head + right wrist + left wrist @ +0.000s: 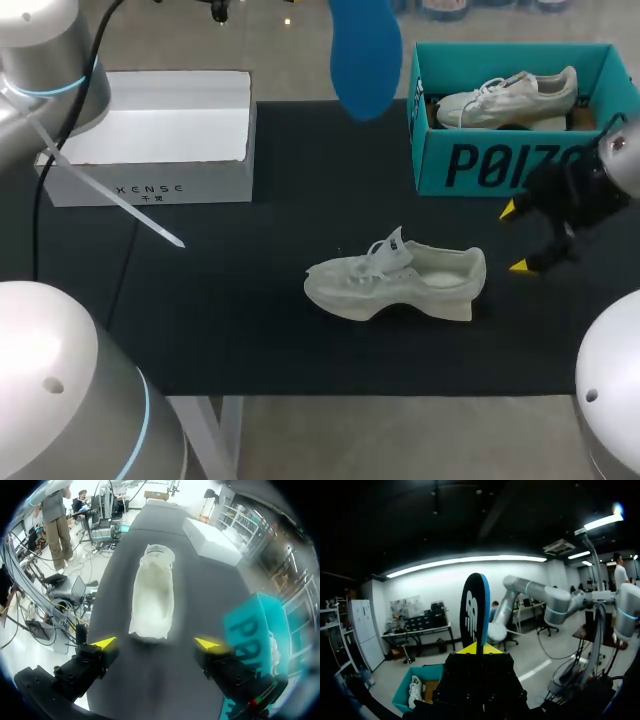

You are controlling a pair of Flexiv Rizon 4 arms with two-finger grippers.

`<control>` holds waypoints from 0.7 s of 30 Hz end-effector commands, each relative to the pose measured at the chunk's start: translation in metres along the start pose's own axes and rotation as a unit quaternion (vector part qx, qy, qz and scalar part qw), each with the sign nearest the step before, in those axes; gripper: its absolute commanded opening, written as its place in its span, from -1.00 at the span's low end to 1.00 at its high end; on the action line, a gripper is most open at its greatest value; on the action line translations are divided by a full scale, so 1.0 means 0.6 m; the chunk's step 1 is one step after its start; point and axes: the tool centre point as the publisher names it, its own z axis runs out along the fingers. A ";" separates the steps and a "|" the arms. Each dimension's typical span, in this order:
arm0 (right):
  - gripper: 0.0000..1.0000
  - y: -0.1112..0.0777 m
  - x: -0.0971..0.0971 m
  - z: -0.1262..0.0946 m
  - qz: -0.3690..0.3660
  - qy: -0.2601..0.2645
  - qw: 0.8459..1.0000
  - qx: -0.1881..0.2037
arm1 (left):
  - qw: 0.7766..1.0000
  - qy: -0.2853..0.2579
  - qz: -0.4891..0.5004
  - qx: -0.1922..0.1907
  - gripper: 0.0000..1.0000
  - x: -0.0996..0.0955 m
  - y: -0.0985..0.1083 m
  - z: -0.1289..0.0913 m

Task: Take the shoe out of the shoebox, open the shoe tongue, remove and reinsert the insole, then place the shoe into the shoebox

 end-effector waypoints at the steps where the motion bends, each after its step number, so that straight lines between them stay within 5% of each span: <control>1: 1.00 0.006 -0.002 -0.011 -0.003 0.004 0.996 0.090 | 1.000 0.000 0.001 0.000 -1.00 0.000 0.001 0.000; 21: 1.00 0.015 -0.013 -0.005 -0.006 0.001 0.994 0.105 | 1.000 0.000 0.001 0.000 -1.00 0.000 0.001 0.000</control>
